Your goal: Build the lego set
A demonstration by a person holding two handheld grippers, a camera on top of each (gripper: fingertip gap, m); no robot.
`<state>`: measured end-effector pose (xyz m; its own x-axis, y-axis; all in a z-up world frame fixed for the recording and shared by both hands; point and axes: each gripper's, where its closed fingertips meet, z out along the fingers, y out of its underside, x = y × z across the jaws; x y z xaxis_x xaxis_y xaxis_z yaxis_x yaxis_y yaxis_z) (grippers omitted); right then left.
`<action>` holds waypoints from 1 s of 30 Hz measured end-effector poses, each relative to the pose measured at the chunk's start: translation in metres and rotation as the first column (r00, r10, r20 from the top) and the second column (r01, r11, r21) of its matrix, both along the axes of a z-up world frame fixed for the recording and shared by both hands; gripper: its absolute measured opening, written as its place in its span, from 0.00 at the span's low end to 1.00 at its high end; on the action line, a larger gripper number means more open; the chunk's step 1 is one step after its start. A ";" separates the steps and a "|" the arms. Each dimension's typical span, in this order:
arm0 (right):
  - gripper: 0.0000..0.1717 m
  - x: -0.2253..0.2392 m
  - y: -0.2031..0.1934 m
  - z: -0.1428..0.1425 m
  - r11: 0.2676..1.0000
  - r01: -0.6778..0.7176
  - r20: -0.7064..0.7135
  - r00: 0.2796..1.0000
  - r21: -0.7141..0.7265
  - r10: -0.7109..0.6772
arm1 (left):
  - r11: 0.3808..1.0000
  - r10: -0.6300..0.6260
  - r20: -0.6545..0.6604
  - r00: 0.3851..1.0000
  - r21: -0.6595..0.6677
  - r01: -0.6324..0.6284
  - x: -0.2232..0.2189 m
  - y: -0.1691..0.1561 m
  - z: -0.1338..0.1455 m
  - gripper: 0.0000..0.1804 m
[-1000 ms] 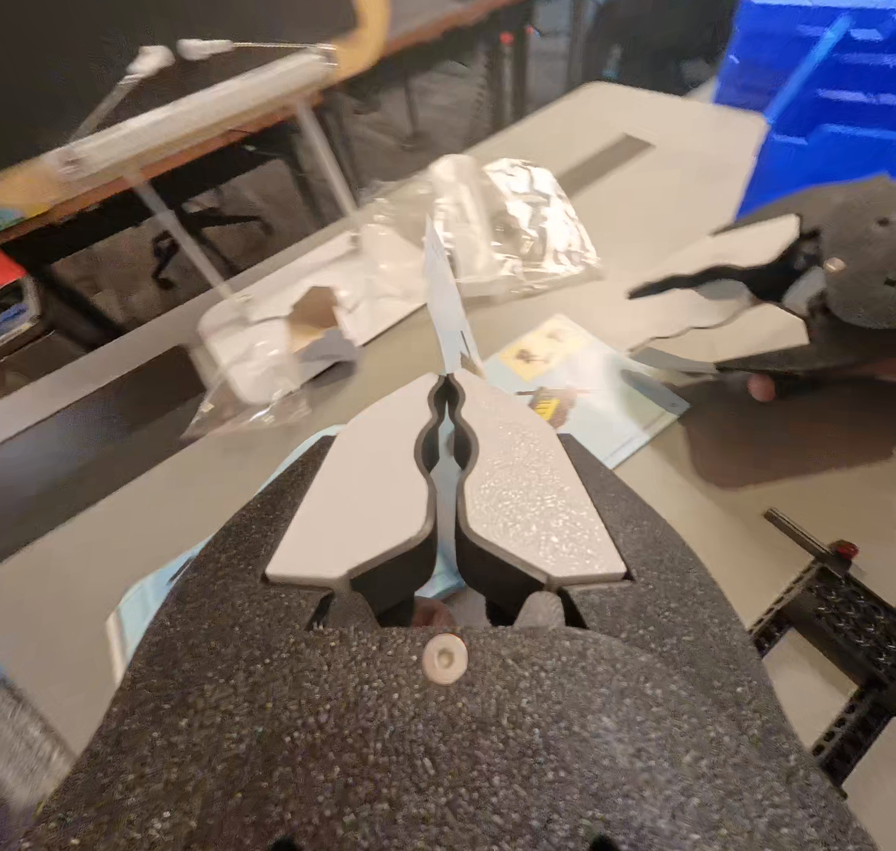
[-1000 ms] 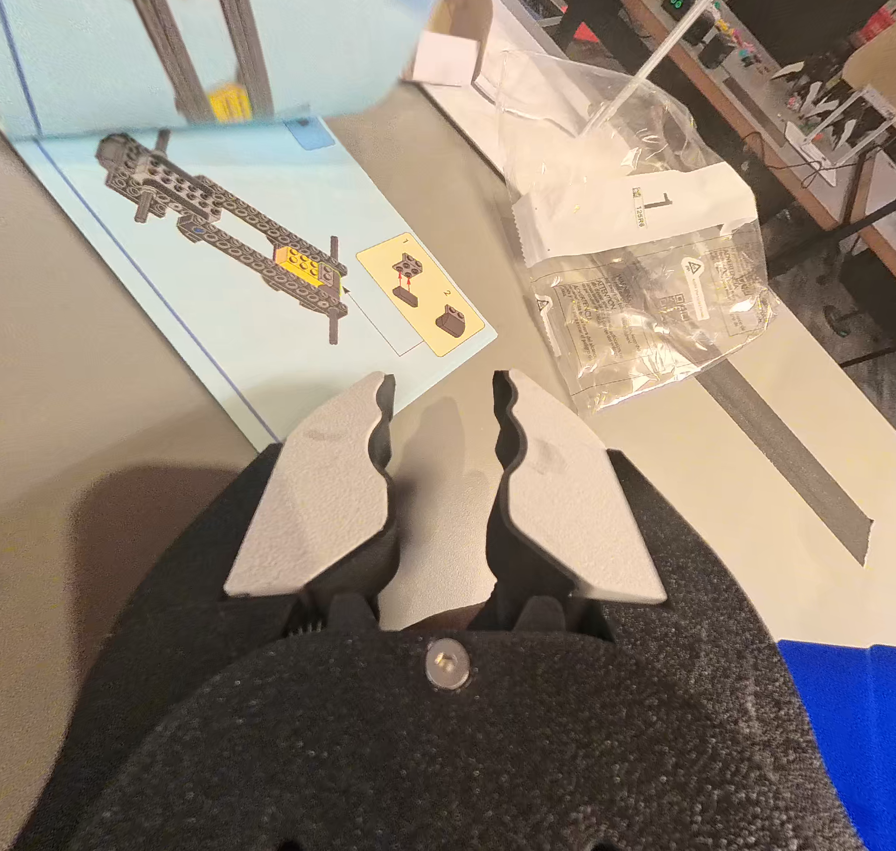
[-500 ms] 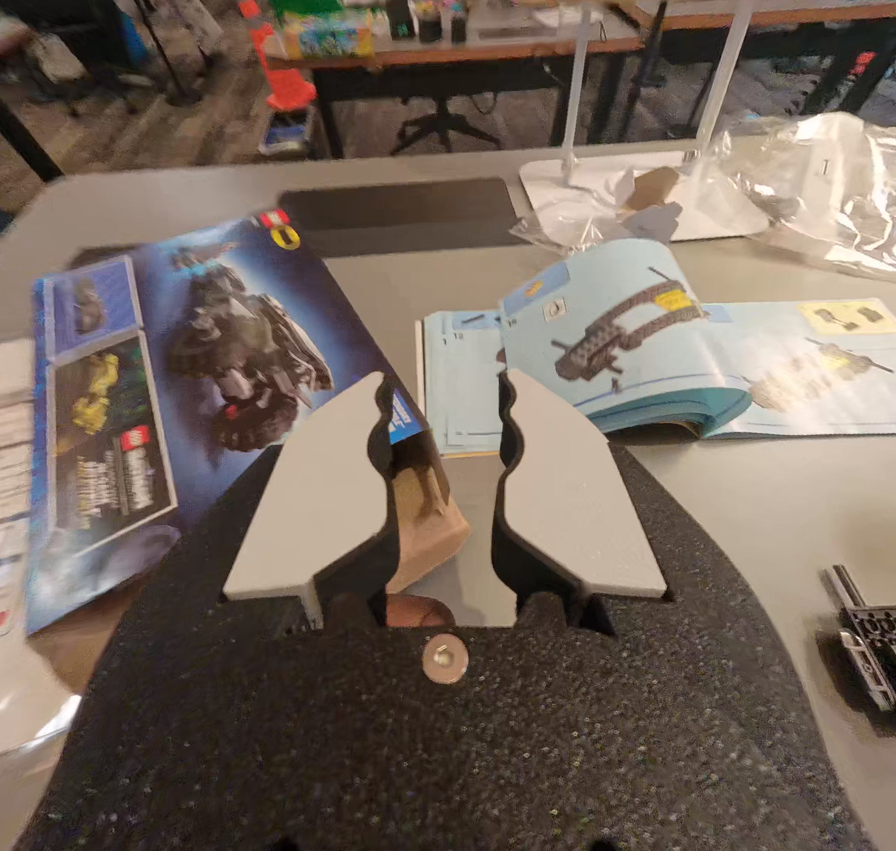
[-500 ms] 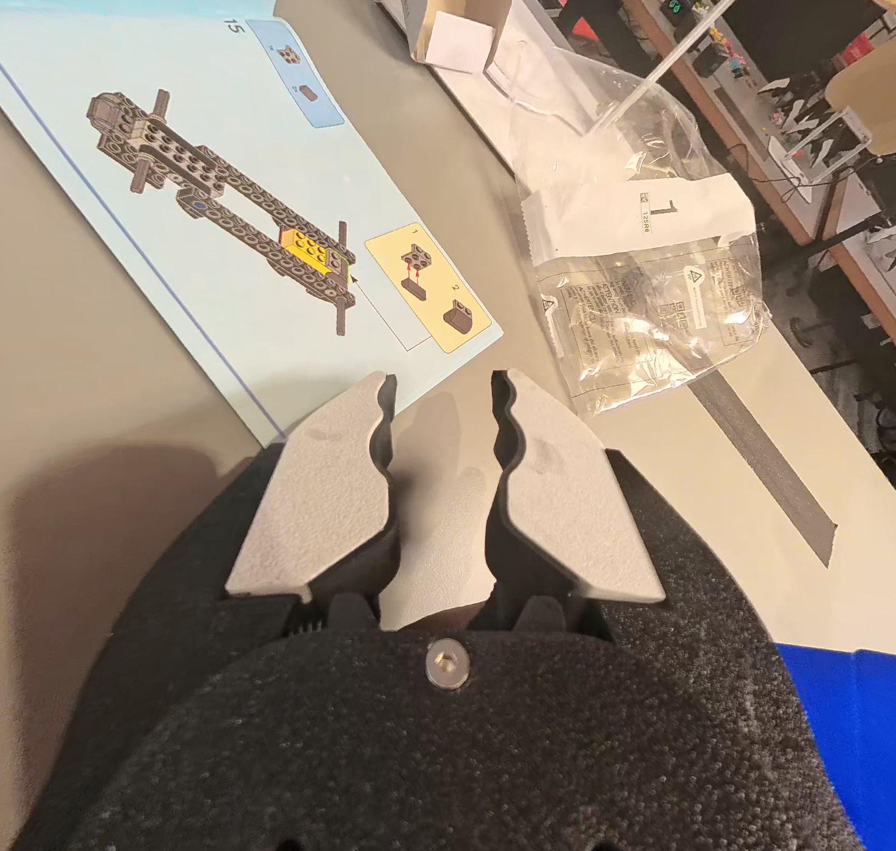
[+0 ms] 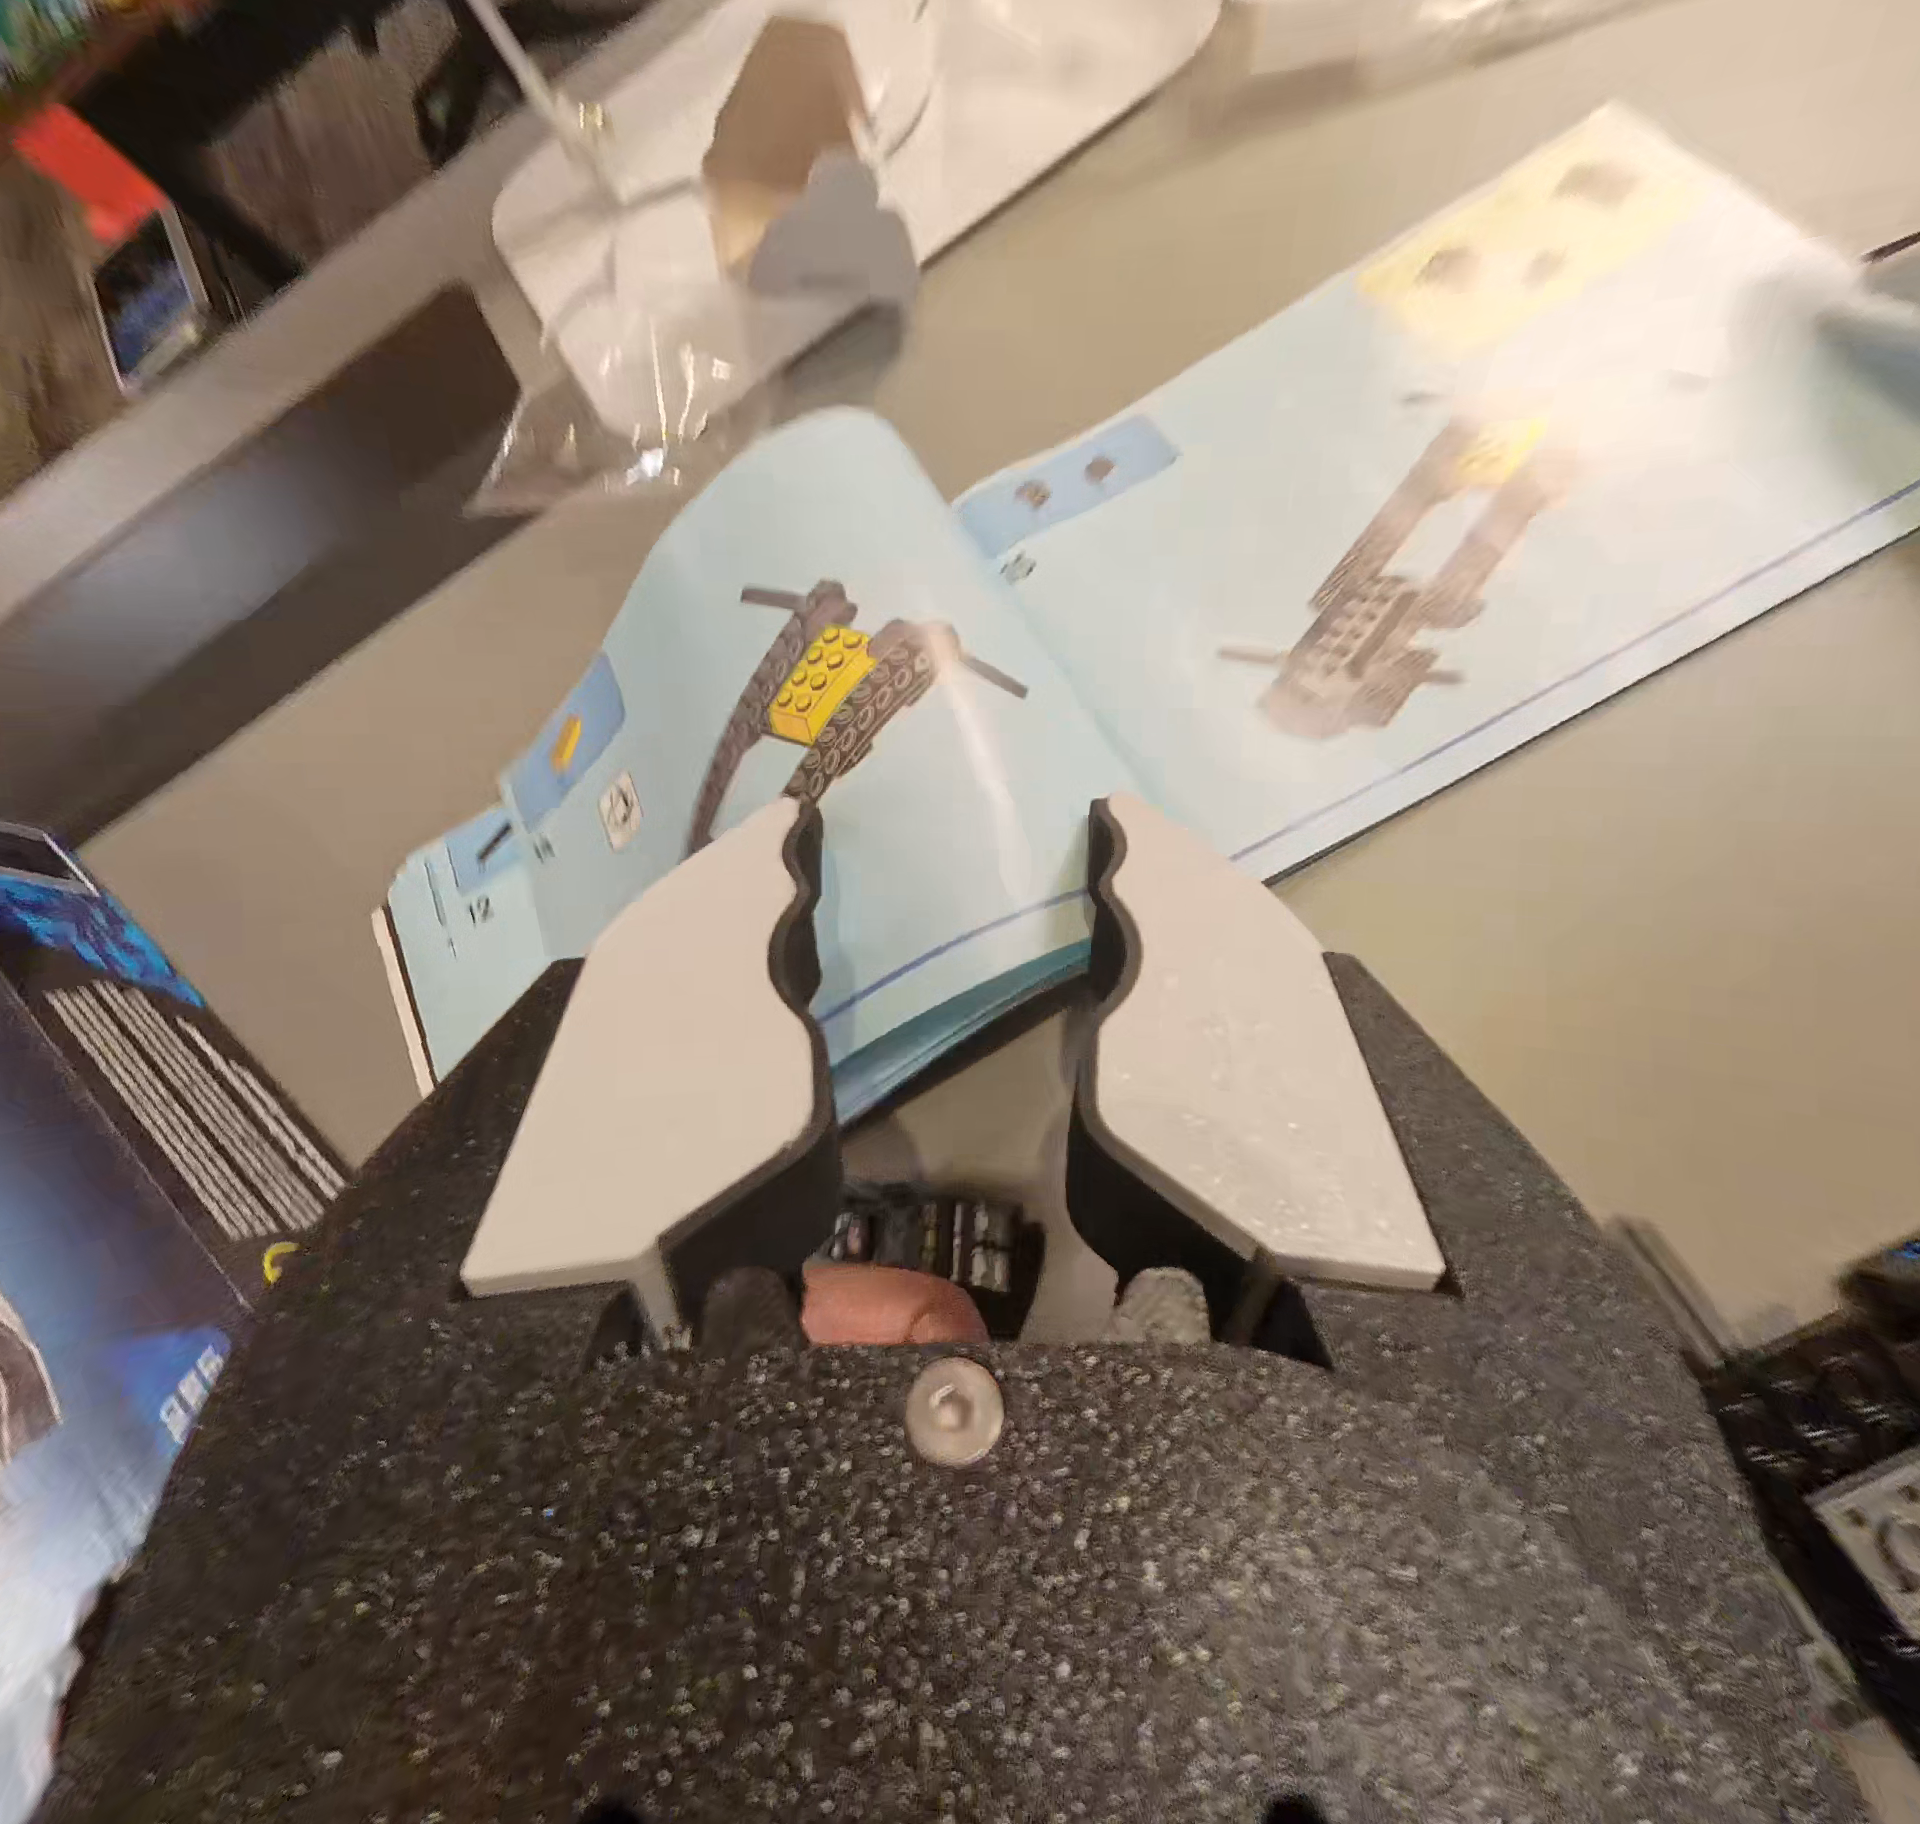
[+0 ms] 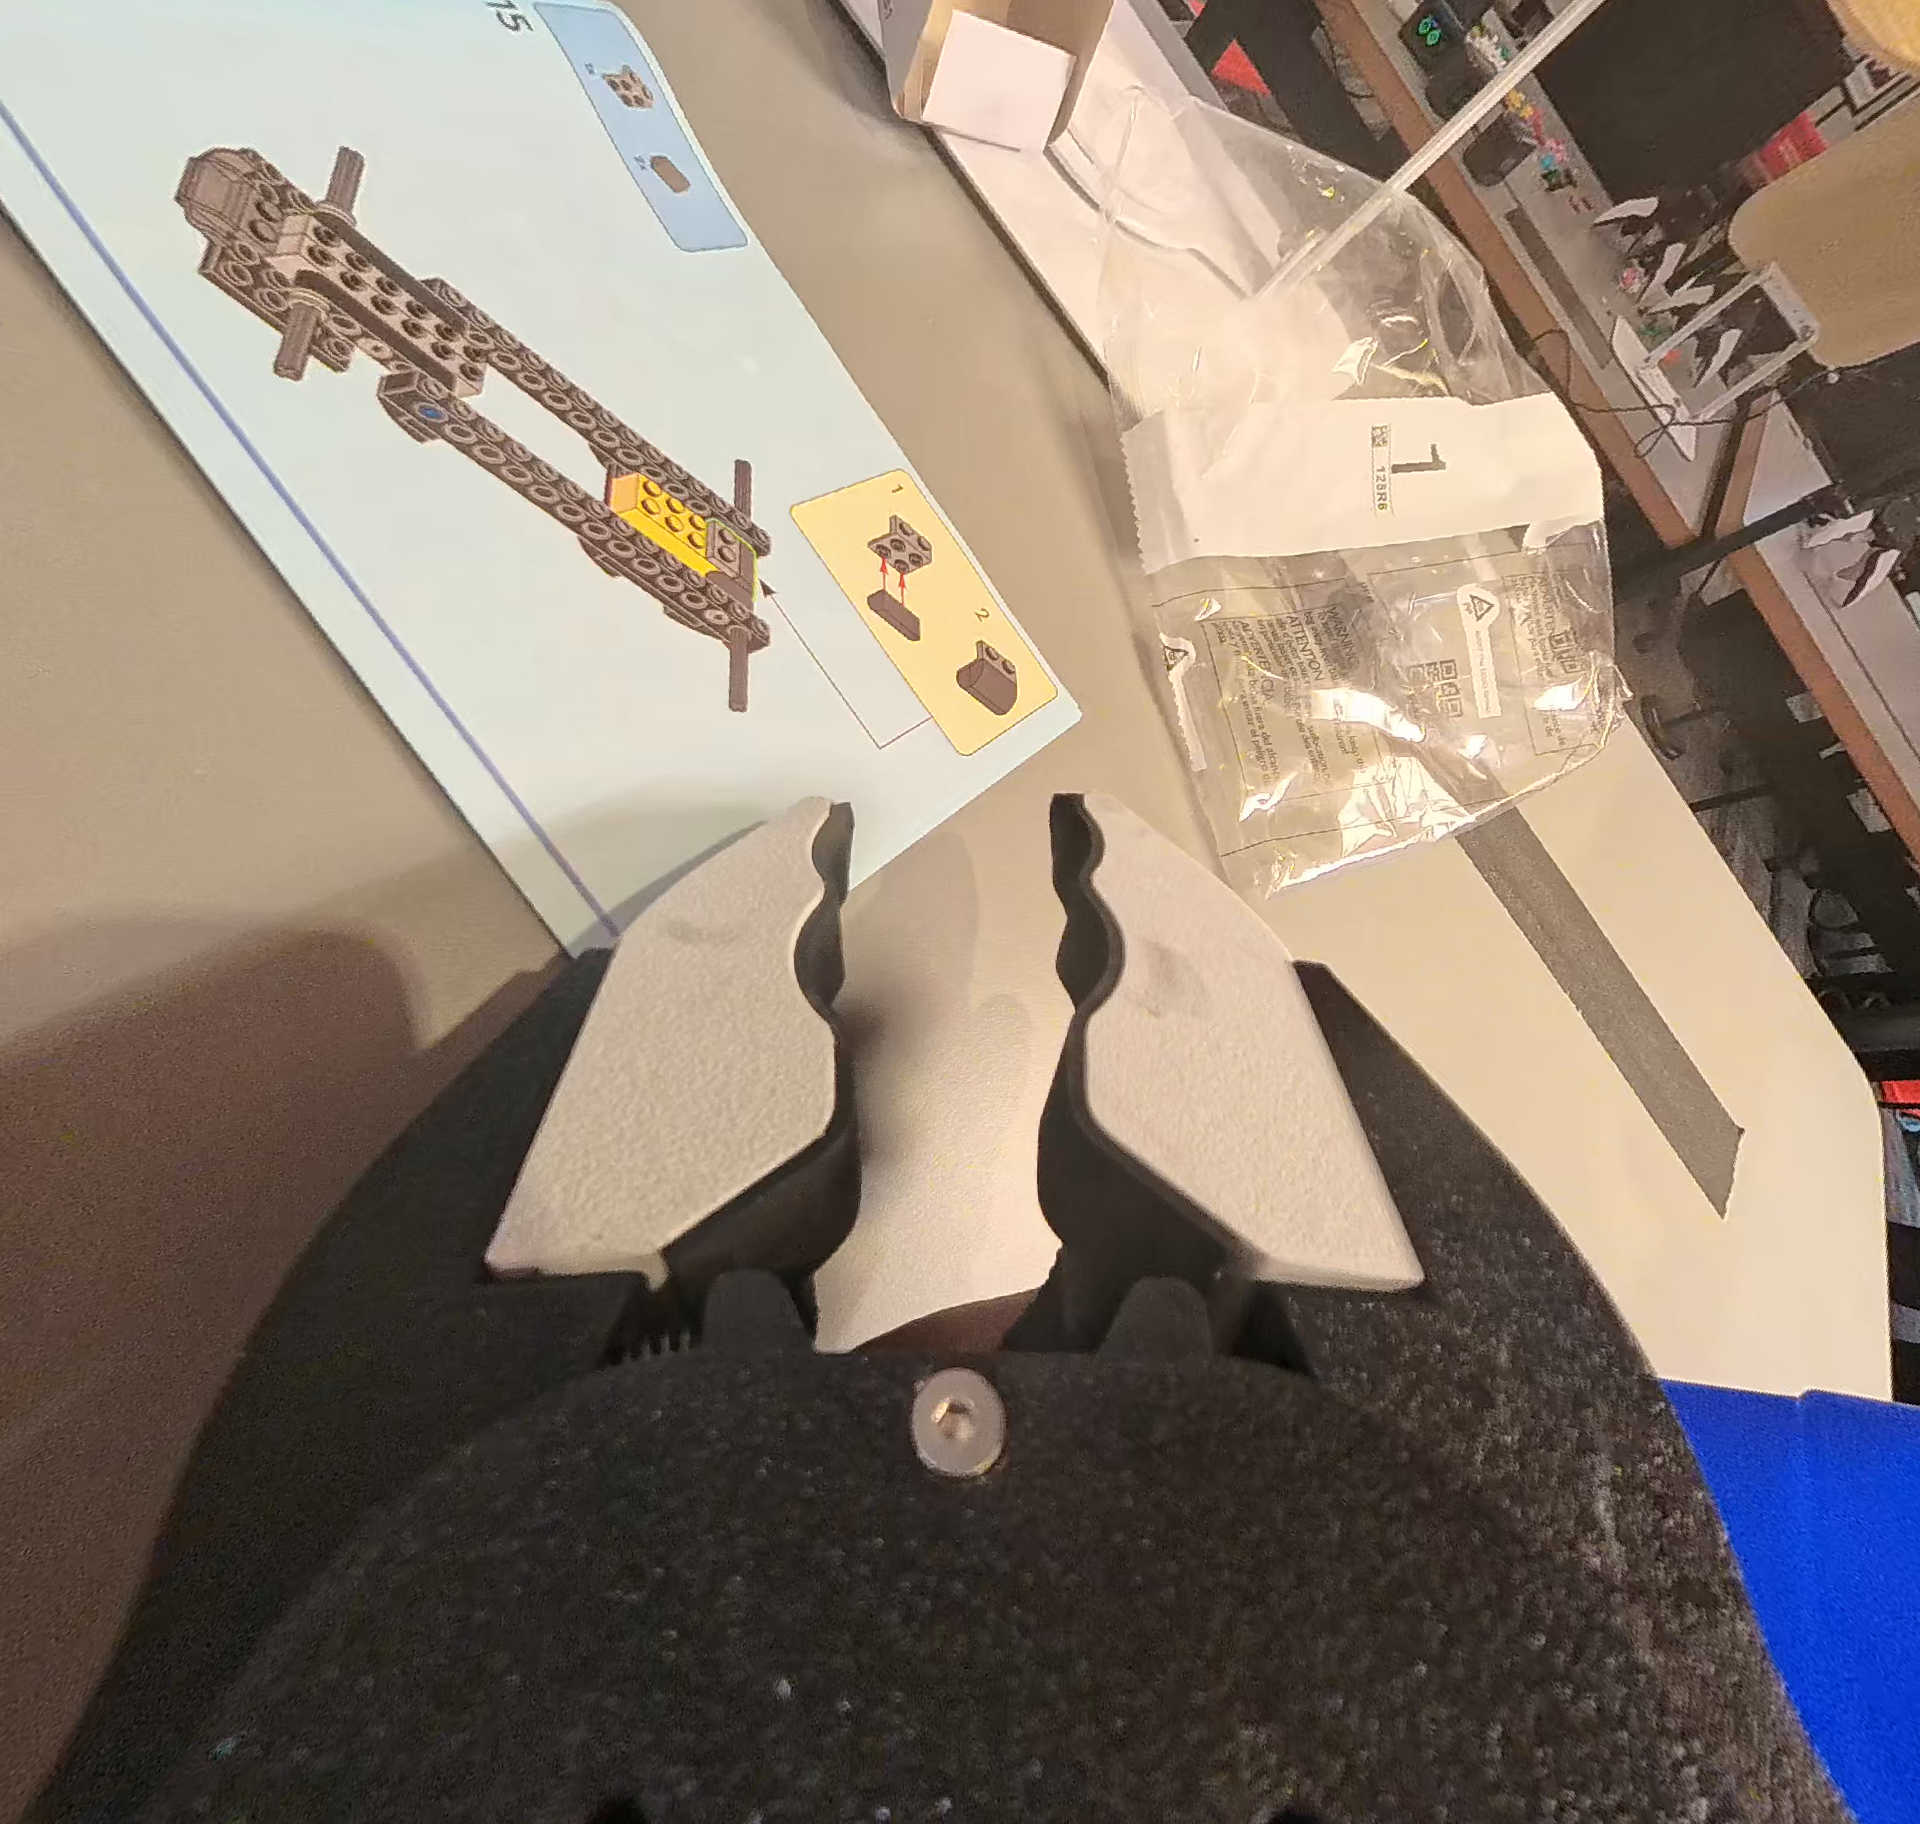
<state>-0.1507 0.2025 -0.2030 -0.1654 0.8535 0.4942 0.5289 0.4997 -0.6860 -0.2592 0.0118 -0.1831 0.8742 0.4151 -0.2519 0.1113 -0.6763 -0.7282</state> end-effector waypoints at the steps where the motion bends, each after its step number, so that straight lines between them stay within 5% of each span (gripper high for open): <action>1: 0.22 0.000 0.000 0.000 1.000 -0.001 0.000 1.000 0.001 0.001 | 1.000 0.023 0.022 0.999 -0.013 -0.023 -0.005 -0.008 -0.006 0.27; 7: 0.21 0.000 0.000 -0.001 1.000 0.001 0.003 1.000 0.001 -0.001 | 0.995 0.103 0.128 0.986 0.001 -0.104 -0.019 -0.044 -0.022 0.28; 13: 0.21 0.000 0.000 0.000 1.000 0.001 0.002 1.000 0.001 -0.001 | 0.985 0.083 0.090 0.992 0.142 -0.096 -0.020 -0.048 0.003 0.27; 16: 0.21 0.000 0.000 0.000 1.000 -0.001 0.002 1.000 0.004 0.001 | 0.969 -0.114 0.125 0.985 0.235 0.082 0.009 -0.034 0.010 0.27; 19: 0.20 0.000 -0.001 -0.001 1.000 -0.004 0.003 1.000 0.005 0.004 | 0.867 -0.391 0.038 0.920 0.350 0.354 0.058 -0.018 0.024 0.18; 24: 0.19 0.003 0.002 0.004 0.999 0.016 -0.019 1.000 -0.035 -0.017 | 0.781 -0.532 -0.103 0.840 0.322 0.534 0.100 -0.004 0.025 0.17; 30: 0.19 0.040 -0.009 0.007 0.955 0.018 0.029 1.000 -0.295 -0.010 | 0.704 -0.659 -0.066 0.750 0.298 0.645 0.125 -0.006 0.015 0.18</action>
